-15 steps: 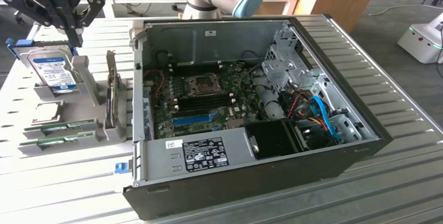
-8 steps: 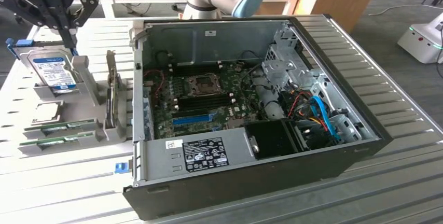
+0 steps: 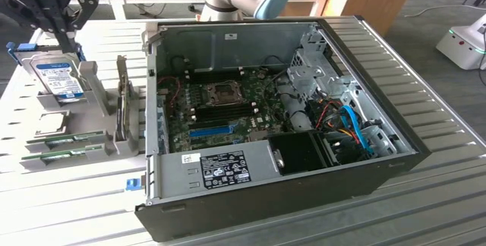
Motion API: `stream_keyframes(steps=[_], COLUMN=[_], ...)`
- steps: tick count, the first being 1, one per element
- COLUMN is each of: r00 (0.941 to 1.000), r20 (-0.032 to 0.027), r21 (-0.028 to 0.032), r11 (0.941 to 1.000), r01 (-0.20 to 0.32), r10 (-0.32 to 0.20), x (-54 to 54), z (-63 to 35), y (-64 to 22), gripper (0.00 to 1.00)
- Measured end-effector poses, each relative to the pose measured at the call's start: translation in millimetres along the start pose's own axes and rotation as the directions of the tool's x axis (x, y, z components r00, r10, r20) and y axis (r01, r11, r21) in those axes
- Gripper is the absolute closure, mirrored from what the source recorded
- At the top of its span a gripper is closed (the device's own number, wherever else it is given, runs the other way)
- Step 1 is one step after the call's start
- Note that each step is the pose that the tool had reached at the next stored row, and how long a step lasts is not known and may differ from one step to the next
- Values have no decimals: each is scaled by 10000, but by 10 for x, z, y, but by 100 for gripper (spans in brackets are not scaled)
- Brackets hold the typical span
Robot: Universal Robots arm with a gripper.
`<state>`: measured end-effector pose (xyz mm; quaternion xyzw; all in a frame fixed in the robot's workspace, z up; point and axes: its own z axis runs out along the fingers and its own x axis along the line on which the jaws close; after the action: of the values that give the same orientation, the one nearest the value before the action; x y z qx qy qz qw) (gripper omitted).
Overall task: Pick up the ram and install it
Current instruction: 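Reach for the ram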
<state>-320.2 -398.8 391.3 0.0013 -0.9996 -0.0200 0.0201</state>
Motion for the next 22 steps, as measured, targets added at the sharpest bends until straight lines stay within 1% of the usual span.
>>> stream_keyframes(steps=[22], r00=[9999], r20=[-7], r21=[6], r11=[9999], r01=[160], r10=[-160], x=[397], z=[18], y=[3], gripper=[89])
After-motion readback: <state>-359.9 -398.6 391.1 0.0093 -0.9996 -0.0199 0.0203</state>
